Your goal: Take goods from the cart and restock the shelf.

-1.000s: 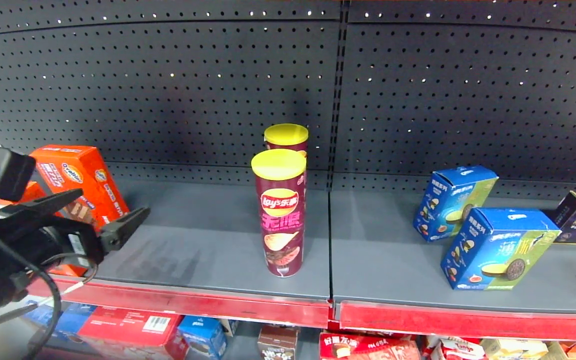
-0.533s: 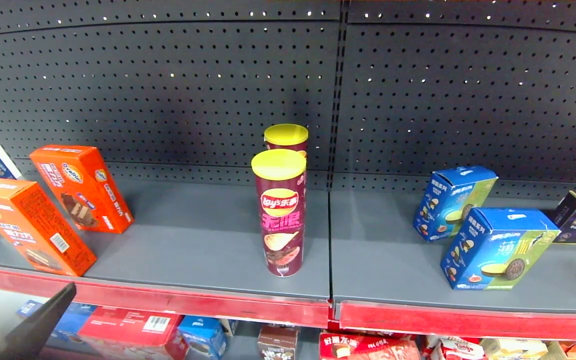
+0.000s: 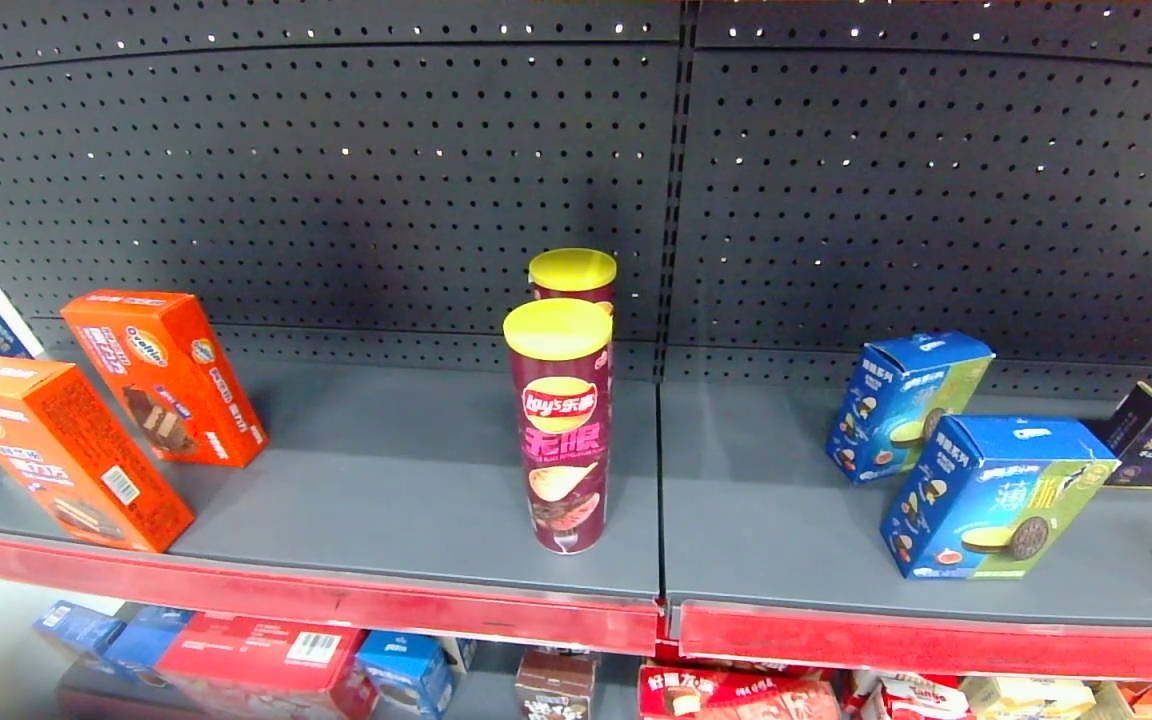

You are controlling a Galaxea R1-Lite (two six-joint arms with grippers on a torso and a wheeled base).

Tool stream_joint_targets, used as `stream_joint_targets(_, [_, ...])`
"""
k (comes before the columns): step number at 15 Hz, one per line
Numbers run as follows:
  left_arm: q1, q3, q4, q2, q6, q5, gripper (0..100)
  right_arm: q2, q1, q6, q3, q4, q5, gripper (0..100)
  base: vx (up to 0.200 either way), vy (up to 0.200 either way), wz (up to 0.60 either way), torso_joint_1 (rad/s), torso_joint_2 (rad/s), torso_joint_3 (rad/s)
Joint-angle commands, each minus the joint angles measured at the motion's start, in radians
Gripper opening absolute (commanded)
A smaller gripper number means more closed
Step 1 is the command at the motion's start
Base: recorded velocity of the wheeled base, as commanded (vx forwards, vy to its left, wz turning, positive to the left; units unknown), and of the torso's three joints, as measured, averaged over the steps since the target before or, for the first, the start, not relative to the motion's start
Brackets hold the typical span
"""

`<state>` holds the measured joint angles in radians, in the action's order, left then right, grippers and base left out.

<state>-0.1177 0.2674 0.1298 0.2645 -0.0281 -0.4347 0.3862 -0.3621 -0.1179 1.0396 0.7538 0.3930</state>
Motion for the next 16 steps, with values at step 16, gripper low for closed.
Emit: stream_joint_targets(16, [0.220,-0.229,-0.096,-0.177,0.031,0.310,100,-0.093,-0.144,0.007,-0.024,-0.002,-0.005,100,0.000,0.000,0.00,0.000,0.00,0.000])
